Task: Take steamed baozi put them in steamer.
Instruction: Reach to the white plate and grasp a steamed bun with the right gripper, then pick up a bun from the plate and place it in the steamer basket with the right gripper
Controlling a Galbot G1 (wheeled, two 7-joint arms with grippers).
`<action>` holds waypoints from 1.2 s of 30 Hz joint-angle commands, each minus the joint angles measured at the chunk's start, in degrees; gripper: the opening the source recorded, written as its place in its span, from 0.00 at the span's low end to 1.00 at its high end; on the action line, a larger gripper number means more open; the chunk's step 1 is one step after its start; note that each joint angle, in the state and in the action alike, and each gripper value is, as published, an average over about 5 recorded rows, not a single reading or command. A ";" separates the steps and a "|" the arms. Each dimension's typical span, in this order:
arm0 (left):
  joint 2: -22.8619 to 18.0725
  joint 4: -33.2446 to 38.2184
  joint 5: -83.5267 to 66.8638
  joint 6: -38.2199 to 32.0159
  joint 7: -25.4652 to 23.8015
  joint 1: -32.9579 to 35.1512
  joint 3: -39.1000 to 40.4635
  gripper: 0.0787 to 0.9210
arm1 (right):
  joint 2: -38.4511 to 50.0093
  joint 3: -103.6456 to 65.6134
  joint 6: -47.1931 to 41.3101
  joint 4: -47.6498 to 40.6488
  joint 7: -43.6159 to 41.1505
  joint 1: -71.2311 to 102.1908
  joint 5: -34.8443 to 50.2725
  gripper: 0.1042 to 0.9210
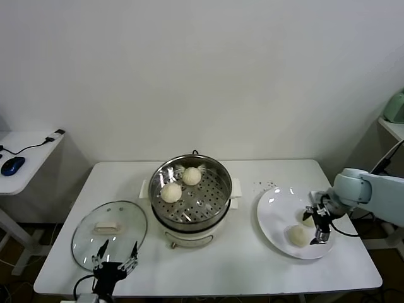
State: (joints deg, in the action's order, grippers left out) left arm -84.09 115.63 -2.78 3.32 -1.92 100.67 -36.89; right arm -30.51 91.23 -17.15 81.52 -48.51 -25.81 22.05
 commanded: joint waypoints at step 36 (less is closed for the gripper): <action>0.14 1.38 0.45 0.46 0.15 0.71 0.69 0.88 | -23.46 10.72 19.23 -0.64 -14.99 -41.54 10.13 0.71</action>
State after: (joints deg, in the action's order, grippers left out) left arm -84.04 116.93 -2.31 3.76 -1.77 101.37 -36.20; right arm -40.78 96.73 -9.74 79.53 -56.71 -44.19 26.21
